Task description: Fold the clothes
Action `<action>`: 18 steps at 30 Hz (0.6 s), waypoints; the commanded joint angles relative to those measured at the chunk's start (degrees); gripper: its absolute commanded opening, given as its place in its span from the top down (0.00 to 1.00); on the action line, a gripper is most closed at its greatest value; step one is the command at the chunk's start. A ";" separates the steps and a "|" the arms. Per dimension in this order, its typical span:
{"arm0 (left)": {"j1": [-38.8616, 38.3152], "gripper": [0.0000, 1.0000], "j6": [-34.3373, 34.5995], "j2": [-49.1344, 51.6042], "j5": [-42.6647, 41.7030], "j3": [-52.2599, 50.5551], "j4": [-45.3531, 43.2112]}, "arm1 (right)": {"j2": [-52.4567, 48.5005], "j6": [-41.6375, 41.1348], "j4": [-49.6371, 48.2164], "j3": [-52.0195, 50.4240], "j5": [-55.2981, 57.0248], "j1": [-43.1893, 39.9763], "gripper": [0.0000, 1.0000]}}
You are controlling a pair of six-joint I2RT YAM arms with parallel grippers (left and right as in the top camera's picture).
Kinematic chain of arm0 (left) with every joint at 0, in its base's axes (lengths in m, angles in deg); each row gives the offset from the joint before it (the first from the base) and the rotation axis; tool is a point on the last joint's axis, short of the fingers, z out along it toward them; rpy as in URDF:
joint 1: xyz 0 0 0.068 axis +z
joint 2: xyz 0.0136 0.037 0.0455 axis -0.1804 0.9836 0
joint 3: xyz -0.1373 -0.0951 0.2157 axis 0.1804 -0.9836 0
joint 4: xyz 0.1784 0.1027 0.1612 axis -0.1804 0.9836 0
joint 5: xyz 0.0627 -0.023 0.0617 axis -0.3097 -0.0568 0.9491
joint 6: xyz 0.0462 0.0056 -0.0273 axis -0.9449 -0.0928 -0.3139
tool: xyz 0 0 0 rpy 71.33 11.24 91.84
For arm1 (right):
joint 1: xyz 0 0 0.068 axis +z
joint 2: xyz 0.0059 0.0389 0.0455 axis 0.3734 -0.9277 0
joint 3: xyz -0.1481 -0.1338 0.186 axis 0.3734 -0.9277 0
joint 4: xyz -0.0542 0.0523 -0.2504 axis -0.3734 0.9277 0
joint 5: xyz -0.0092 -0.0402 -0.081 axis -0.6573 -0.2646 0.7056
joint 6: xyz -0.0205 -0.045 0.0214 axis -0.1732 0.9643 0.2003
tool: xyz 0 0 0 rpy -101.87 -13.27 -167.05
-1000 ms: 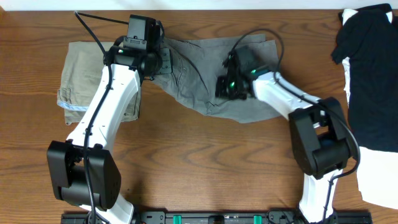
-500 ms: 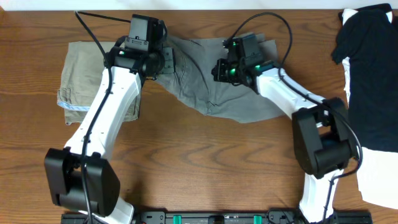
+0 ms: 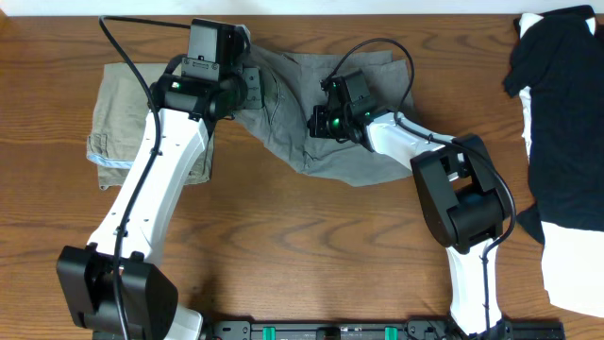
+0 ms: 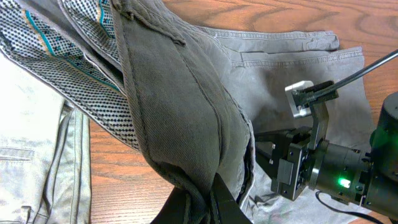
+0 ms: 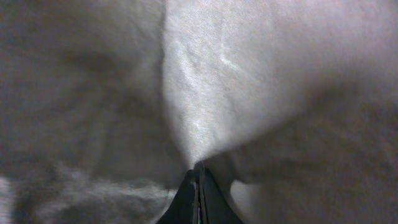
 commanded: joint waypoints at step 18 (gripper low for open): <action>-1.97 0.94 -1.46 -1.27 0.72 2.10 1.01 | -1.86 1.36 -11.43 5.55 -1.55 -4.39 0.98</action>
